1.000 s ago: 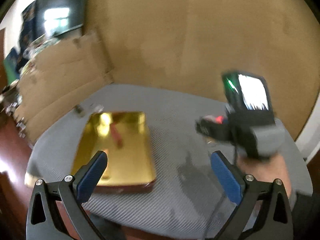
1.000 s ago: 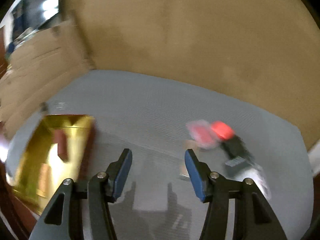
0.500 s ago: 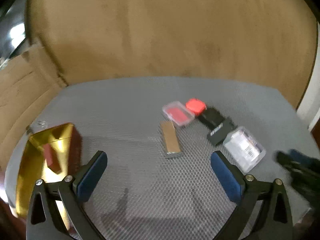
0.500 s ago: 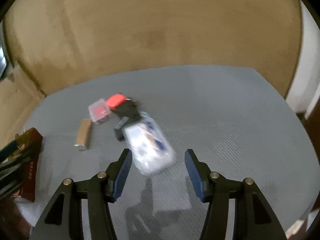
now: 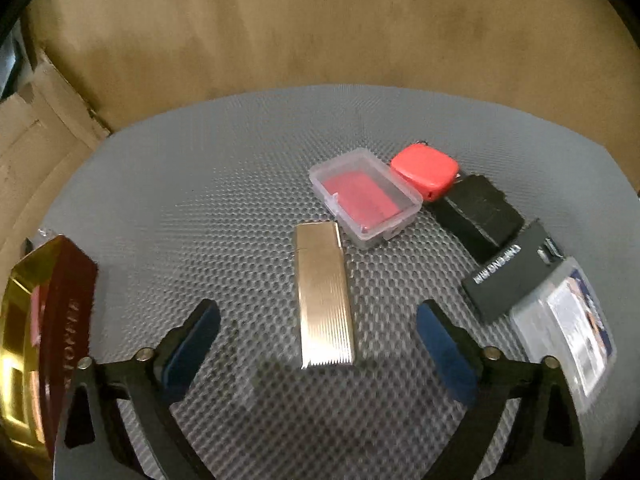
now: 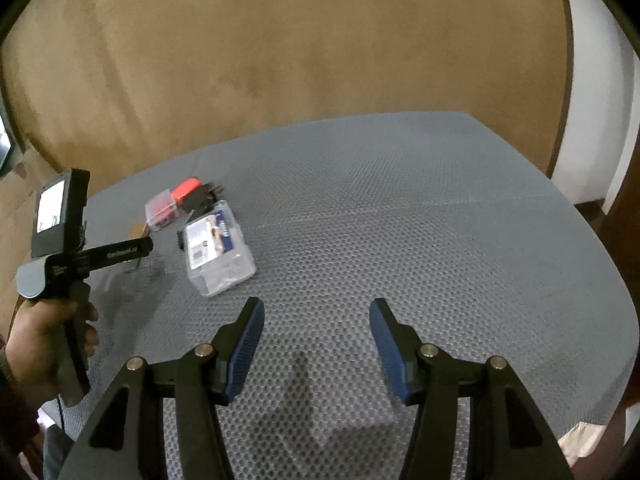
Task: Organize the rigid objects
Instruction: 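Grasp the gold ribbed lighter with the left gripper, then carry the lighter into the tin box and lower it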
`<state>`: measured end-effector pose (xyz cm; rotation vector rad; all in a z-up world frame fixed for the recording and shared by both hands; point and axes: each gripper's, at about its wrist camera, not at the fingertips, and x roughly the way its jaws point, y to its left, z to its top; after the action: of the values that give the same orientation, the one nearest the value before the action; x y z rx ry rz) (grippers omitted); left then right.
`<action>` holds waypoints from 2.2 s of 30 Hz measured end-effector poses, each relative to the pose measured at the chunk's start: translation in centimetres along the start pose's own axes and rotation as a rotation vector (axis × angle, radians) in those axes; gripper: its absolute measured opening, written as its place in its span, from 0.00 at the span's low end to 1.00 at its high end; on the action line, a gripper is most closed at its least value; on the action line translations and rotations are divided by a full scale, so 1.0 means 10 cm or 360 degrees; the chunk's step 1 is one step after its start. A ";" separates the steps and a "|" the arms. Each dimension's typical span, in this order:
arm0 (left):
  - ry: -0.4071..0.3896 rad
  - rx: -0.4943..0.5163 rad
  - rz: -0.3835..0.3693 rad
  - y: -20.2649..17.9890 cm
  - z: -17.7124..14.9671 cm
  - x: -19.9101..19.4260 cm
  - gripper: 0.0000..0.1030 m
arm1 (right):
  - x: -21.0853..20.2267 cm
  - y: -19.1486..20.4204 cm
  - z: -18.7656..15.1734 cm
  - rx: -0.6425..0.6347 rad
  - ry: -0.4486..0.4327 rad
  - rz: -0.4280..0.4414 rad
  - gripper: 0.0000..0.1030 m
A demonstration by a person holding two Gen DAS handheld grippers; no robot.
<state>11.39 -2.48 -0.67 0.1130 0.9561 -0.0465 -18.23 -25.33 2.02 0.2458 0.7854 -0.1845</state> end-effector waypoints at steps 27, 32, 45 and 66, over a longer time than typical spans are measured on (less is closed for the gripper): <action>-0.0383 0.0061 -0.0377 0.25 -0.20 -1.64 0.26 | -0.24 0.46 -0.02 -0.0118 -0.0047 0.0153 0.55; -0.0451 0.0022 -0.0325 0.56 -0.24 -1.98 0.26 | -0.29 0.59 -0.05 -0.0154 -0.0048 0.0187 0.55; -0.0452 -0.0241 -0.0006 2.02 -0.29 -2.10 0.26 | -0.33 0.71 -0.10 -0.0209 -0.0058 0.0178 0.55; 0.0010 -0.0558 0.0196 2.99 -0.58 -0.86 0.26 | -0.18 0.72 -0.17 -0.0231 -0.0003 0.0160 0.55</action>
<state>4.43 27.78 5.32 -0.1519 0.9487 0.2344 -18.78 -17.87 3.22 0.1472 0.7791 -0.0328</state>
